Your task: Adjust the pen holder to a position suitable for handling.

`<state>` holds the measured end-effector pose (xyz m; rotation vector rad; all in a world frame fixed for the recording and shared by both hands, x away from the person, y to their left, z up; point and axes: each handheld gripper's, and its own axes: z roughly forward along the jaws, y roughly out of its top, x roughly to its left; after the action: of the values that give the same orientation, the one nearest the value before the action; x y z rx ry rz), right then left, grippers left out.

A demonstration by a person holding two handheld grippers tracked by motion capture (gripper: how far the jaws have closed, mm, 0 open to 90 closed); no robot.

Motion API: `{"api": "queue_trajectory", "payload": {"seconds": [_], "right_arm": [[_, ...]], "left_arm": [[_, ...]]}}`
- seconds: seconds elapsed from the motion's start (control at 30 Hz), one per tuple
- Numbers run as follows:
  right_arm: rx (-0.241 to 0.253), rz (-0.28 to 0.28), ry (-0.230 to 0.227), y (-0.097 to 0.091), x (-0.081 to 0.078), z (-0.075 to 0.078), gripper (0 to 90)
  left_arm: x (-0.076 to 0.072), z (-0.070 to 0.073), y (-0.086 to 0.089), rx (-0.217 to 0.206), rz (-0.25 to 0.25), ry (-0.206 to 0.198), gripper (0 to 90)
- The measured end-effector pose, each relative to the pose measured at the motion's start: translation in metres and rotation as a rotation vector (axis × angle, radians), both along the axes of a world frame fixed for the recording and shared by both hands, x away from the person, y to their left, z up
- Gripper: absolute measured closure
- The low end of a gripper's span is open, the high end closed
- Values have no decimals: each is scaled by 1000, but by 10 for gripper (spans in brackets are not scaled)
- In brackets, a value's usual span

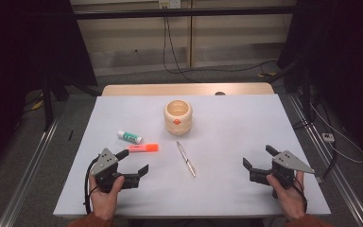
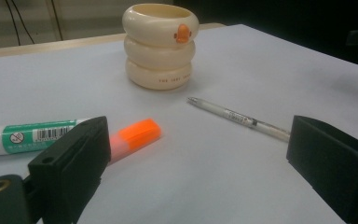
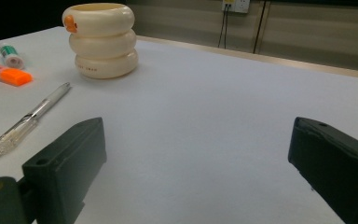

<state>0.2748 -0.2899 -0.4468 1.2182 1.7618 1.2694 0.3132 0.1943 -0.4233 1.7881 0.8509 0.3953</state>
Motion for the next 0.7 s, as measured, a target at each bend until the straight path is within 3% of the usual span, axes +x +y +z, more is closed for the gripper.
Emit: {"api": "queue_trajectory", "payload": {"seconds": [0.2, 0.37, 0.7], "right_arm": [[44, 1, 48, -3, 2, -1, 36], [46, 10, 47, -4, 2, -1, 35], [-7, 41, 32, 6, 7, 0, 34]], "left_arm": [[2, -1, -1, 2, -8, 4, 60], [2, -2, 0, 11, 3, 17, 61], [1, -2, 2, 17, -4, 16, 61]]}}
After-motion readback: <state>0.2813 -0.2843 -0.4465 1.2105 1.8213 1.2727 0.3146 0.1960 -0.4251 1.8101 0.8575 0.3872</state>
